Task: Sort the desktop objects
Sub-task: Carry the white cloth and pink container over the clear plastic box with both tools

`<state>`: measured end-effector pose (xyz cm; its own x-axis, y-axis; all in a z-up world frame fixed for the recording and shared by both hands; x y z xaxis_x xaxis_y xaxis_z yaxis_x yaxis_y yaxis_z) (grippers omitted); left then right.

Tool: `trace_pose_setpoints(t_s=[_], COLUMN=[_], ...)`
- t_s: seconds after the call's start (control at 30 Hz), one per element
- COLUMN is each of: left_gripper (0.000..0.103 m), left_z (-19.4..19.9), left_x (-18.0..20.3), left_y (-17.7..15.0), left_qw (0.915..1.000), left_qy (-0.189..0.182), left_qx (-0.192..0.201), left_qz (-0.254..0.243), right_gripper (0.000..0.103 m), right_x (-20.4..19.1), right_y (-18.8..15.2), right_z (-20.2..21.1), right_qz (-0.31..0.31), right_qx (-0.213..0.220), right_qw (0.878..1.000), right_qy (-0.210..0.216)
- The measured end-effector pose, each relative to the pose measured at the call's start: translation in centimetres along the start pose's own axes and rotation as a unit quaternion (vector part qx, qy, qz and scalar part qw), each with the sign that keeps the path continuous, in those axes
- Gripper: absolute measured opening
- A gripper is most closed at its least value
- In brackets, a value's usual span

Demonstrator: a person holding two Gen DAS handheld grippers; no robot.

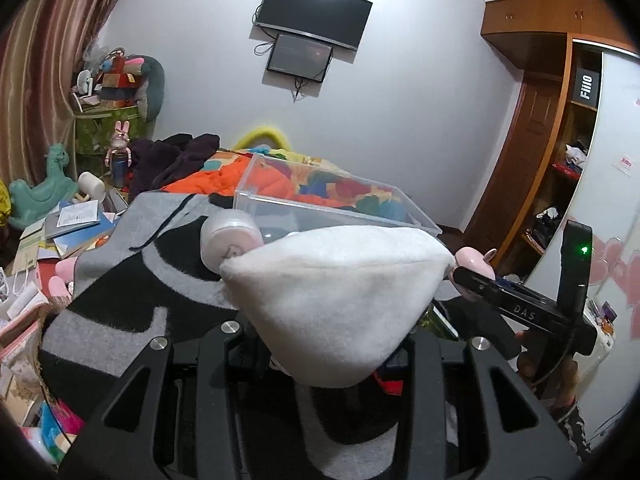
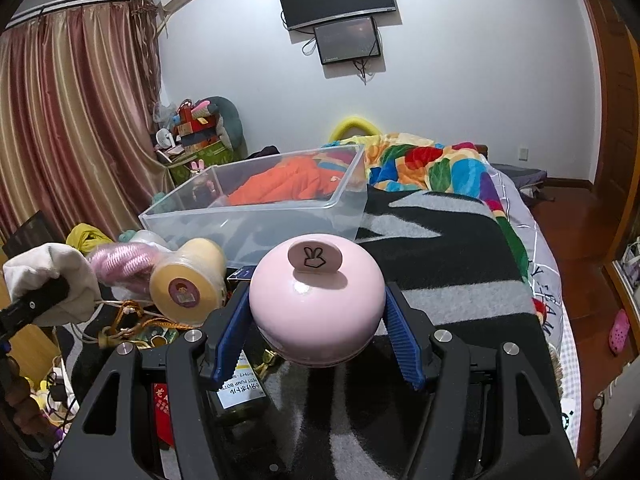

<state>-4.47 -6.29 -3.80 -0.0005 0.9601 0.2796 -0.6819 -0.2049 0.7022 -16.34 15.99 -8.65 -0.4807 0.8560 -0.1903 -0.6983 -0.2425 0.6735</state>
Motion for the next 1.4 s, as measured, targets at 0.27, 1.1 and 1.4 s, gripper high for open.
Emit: trace_pose_setpoints(t_s=[0.27, 1.1, 1.4], left_gripper=[0.037, 0.037, 0.037], left_z=[3.0, -2.9, -9.2], left_x=[1.2, -0.5, -1.6], left_y=[2.4, 12.8, 15.2], left_qw=[0.9986, 0.9988, 0.9966], left_qy=[-0.025, -0.013, -0.017], left_qx=[0.032, -0.011, -0.077], left_qz=[-0.034, -0.047, -0.022], right_gripper=[0.06, 0.06, 0.06], right_x=[-0.3, -1.9, -2.4], right_y=[1.1, 9.4, 11.4], right_z=[1.7, 2.3, -1.8], right_qz=[0.011, 0.048, 0.059], right_qx=[0.019, 0.02, -0.01], right_qw=[1.0, 0.999, 0.998], right_qy=[-0.02, 0.018, 0.016])
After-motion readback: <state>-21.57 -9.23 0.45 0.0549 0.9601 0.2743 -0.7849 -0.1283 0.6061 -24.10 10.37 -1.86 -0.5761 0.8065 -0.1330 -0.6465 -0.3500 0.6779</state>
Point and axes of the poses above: each gripper's, at about its wrist camera, not at the fingertips, and z roughly against the way its jaws point, x to its right, y to its top, the point moved 7 cm from there along -z, roughly the way its jaws point, and after that the axes turned 15 degrees about -x, right-handed, at the moved point
